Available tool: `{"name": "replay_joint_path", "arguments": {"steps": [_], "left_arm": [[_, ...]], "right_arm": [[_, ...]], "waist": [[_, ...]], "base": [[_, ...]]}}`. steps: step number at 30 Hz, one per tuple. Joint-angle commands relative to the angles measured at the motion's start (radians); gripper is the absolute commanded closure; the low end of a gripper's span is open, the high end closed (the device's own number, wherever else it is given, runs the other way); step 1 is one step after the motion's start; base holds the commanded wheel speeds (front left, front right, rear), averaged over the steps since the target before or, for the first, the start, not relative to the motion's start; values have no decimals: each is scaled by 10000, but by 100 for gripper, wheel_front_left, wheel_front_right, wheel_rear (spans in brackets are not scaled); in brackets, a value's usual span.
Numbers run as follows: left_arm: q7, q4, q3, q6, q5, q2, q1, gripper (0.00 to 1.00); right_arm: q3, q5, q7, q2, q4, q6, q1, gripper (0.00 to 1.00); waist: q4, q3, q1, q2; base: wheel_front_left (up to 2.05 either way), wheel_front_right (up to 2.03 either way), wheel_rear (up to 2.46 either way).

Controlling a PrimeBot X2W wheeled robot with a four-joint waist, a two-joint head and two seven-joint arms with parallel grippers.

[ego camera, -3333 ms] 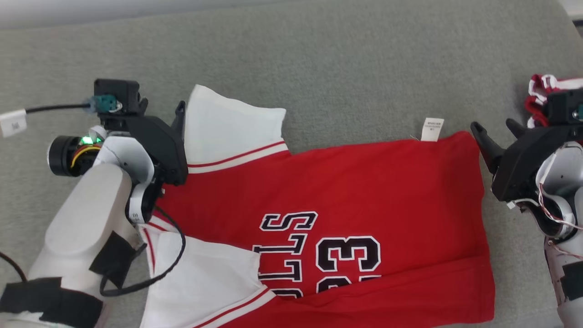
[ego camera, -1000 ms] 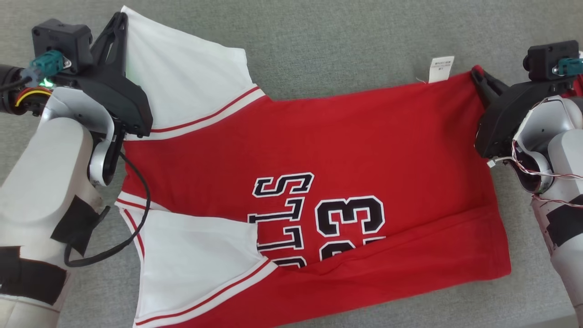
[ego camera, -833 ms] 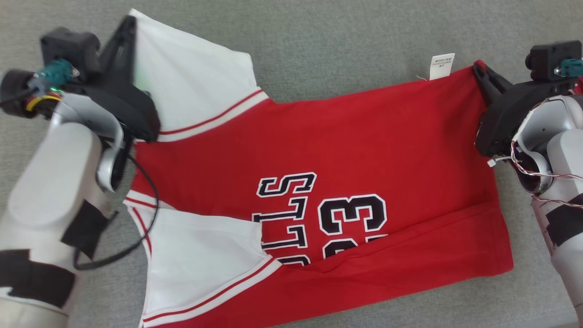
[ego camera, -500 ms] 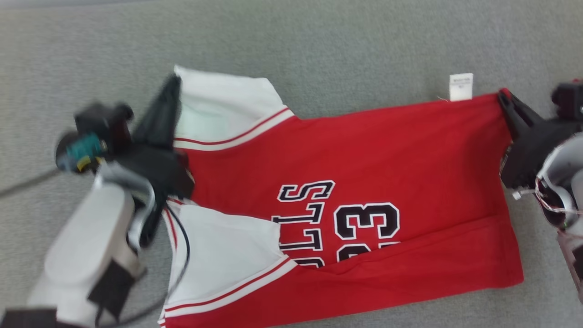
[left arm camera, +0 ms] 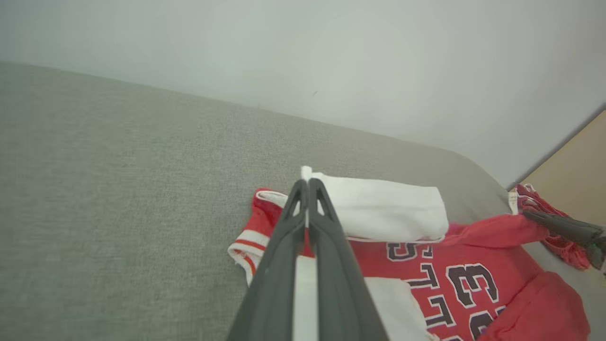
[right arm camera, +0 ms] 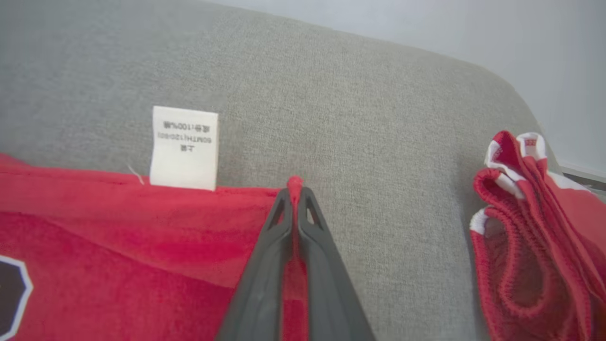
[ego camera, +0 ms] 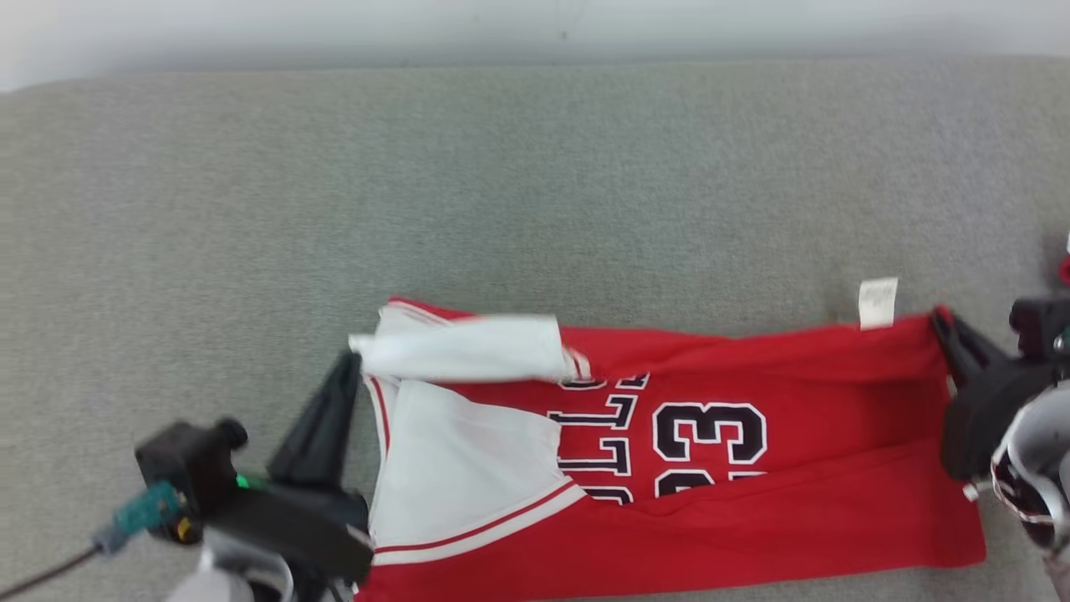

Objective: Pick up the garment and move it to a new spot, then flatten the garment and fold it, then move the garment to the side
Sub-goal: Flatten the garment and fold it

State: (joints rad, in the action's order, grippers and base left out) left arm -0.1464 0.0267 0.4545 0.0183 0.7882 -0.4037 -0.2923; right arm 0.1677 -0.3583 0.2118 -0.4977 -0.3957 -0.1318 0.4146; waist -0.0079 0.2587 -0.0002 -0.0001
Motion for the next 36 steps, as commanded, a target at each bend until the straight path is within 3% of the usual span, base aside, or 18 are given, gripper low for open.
{"name": "replay_joint_path", "arguments": {"steps": [1,12,23,24,25,26,27,28,36], "left_arm": [[66,-267,65,77,66,-25,369,100],[370,-1444,250,575,1054,124,2530,100],[876,-773,809,654,1200,180,3181,100],[889,-665,858,681,1120,166,3165,100],[926,-541,911,709,1052,152,3149,100],[927,-413,960,750,952,148,3110,100],[819,-299,992,802,749,114,2998,84],[786,-171,1058,840,660,118,2907,0],[-461,635,1116,1151,-571,283,2369,0]], "right_arm": [[-18,101,191,-183,65,29,-257,100],[-70,322,1197,-427,765,29,-1260,100],[-556,463,1791,-494,1399,29,-2276,100],[-611,502,1853,-461,1490,29,-2349,78],[-696,538,1894,-413,1583,30,-2393,14],[-849,571,1912,-335,1635,29,-2449,0],[-965,613,1945,-227,1682,29,-2514,0],[-1018,659,1973,-138,1748,29,-2583,0],[-1833,656,1910,617,2289,29,-3177,0]], "waist": [[259,-273,2,1],[463,-771,2,1],[721,-1109,2,1],[725,-1123,2,1],[726,-1133,2,1],[727,-1140,2,1],[724,-1146,2,1],[725,-1154,2,1],[695,-1441,2,1]], "base": [[0,0,0],[0,0,0],[0,0,0],[0,0,0],[0,0,0],[0,0,0],[0,0,0],[0,0,0],[0,0,0]]}}
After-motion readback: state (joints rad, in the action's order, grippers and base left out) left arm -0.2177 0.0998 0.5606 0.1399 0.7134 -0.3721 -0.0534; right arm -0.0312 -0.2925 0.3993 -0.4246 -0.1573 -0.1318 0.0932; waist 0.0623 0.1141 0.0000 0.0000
